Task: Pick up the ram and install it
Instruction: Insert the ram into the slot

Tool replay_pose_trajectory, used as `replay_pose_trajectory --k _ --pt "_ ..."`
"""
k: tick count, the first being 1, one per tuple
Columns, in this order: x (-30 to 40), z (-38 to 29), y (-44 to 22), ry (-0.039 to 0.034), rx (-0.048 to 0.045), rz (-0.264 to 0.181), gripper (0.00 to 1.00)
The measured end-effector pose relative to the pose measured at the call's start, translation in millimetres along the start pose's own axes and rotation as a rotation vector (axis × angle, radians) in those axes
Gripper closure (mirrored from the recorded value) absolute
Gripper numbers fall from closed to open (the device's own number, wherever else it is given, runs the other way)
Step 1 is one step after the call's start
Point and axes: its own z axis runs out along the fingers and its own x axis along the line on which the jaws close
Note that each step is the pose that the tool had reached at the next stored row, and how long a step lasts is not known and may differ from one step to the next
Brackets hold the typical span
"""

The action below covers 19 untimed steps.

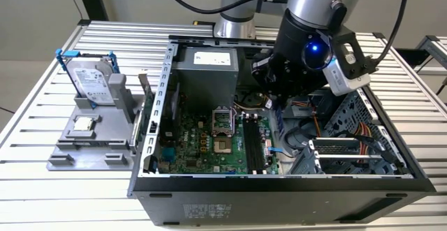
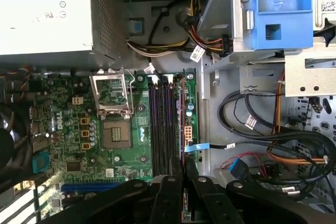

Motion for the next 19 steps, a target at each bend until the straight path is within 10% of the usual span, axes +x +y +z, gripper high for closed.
replay_pose_trajectory --k 19 --pt "-0.5 18.4 -0.7 -0.0012 0.0159 0.000 1.00"
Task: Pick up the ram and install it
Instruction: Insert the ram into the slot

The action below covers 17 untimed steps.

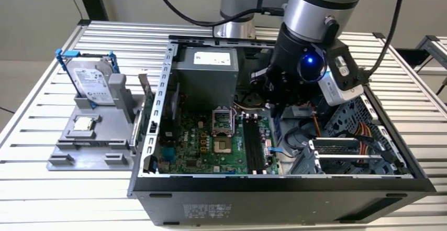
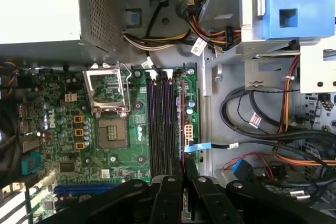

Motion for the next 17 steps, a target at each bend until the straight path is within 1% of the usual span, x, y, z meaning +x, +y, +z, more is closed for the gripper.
replay_pose_trajectory --k 5,17 --pt "-0.1 4.2 0.0 -0.0001 0.0008 0.000 1.00" --pt "-0.4 10.1 0.1 -0.0001 0.0013 0.000 1.00"
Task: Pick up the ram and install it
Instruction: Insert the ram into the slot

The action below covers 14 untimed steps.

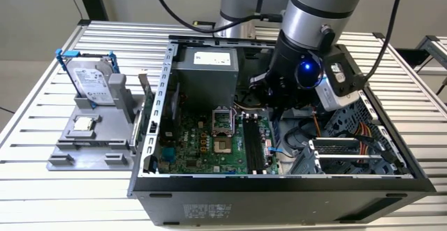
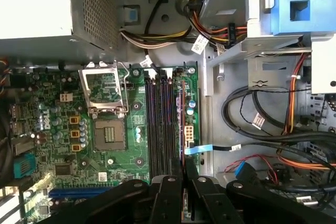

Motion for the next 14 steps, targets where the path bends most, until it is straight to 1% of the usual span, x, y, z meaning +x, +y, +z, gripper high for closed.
replay_pose_trajectory --k 7,14 --pt "-0.2 4.3 -0.1 0.0000 0.0001 0.000 1.00" --pt "-0.3 7.0 -0.5 0.0000 0.0002 -0.004 1.00"
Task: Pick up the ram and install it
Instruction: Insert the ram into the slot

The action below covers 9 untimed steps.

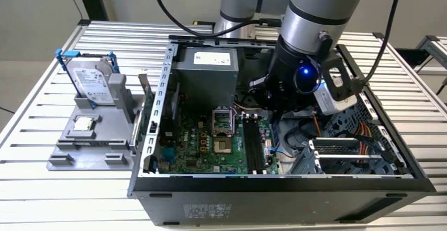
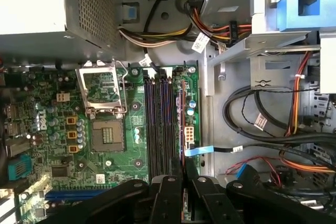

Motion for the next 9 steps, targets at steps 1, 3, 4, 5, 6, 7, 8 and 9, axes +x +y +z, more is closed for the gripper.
replay_pose_trajectory --k 1,3,4,5,6,7,8,9 --pt "0.0 0.4 0.0 0.0000 -0.0001 -0.002 1.00" --pt "0.0 1.3 0.0 -0.0001 -0.0002 -0.007 1.00" --pt "0.0 1.8 0.0 -0.0002 -0.0001 -0.011 1.00" --pt "-0.1 2.3 0.0 -0.0003 -0.0001 -0.014 1.00" --pt "-0.1 2.8 0.1 -0.0003 0.0001 -0.017 1.00" --pt "-0.1 3.2 0.1 -0.0003 0.0000 -0.019 1.00" --pt "-0.1 3.7 0.1 -0.0004 0.0000 -0.020 1.00" --pt "-0.1 4.3 0.1 -0.0004 0.0000 -0.022 1.00"
